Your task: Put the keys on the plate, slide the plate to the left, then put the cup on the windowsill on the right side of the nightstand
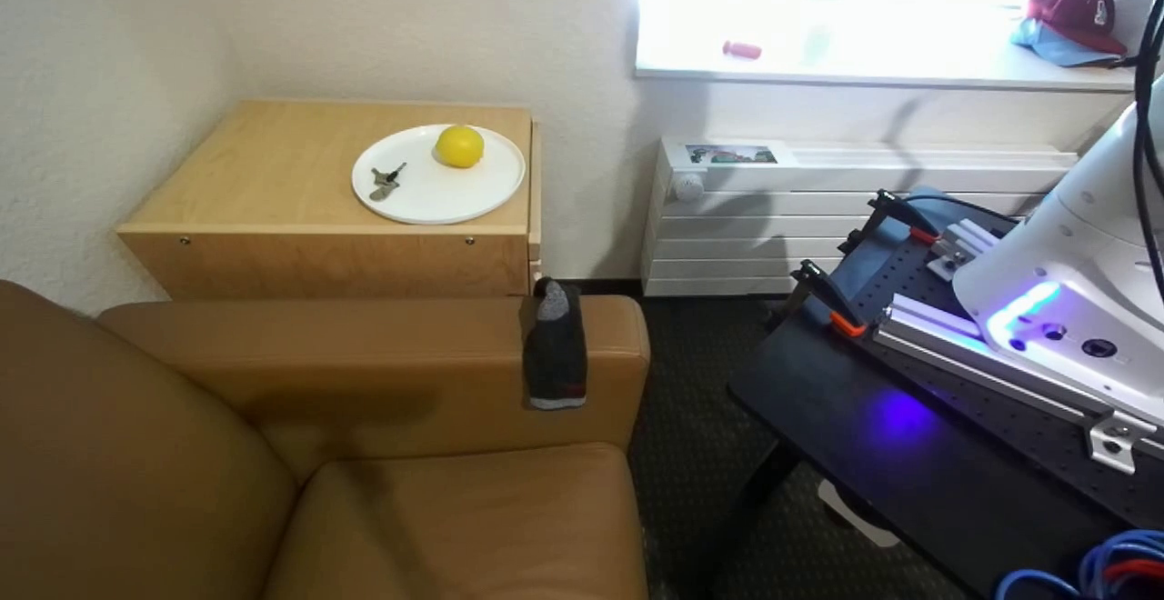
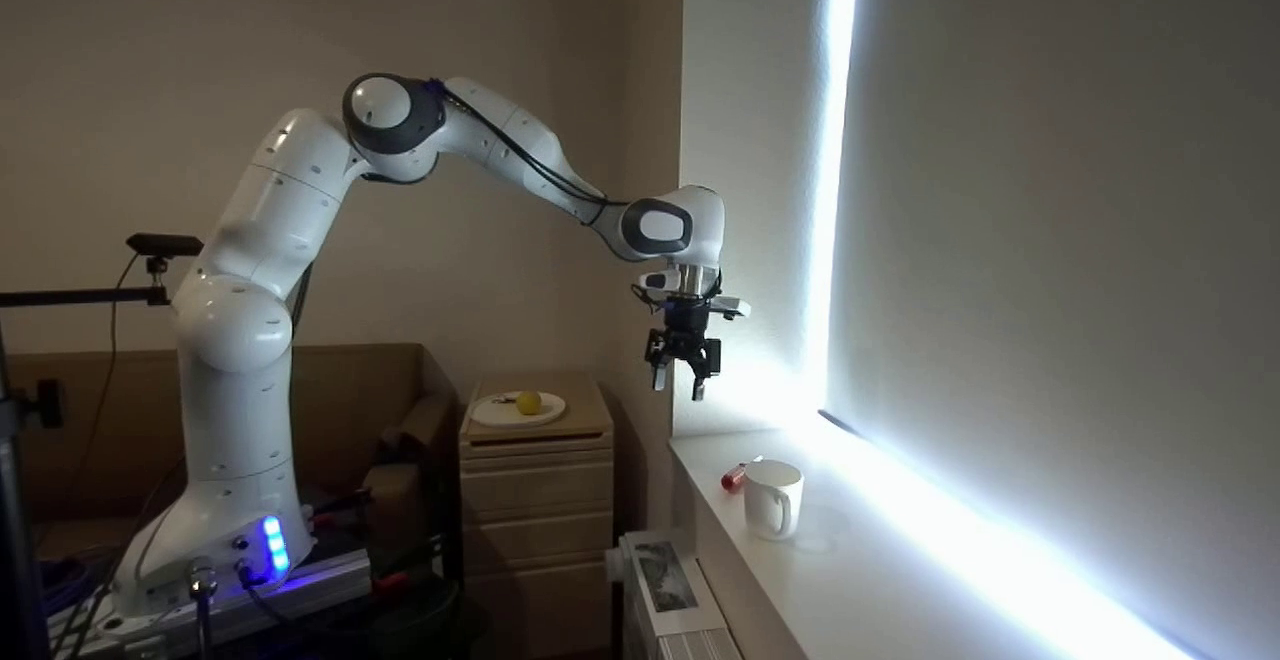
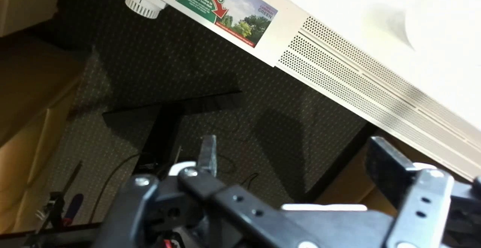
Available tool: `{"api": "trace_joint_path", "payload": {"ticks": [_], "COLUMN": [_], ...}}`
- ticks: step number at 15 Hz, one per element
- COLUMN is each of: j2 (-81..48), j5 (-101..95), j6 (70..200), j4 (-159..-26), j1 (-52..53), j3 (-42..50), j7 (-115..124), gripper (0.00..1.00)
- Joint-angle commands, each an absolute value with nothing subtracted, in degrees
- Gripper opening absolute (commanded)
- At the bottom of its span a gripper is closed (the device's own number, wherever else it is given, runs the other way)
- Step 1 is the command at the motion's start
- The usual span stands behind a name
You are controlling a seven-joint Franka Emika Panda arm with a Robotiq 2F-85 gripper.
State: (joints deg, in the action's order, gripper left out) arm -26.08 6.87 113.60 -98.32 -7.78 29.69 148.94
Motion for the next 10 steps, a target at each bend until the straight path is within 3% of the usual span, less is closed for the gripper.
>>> {"api": "trace_joint_path", "payload": {"ticks": [1, 4, 5, 10], "j2": [-27.42, -29.12, -33.33, -45.62], "j5": [8.95, 10.45, 15.58, 36.34], "j6": [113.11, 112.4, 113.59, 109.2], "j4": [-97.38, -95.78, -94.1, -89.02], "j1": [-7.83, -7.51, -2.13, 0.61], "j3": [30.93, 31.41, 39.82, 55.5], "j7": [148.86, 149.06, 149.08, 149.23], "gripper": [1.0, 1.0, 1.0, 1.0]}}
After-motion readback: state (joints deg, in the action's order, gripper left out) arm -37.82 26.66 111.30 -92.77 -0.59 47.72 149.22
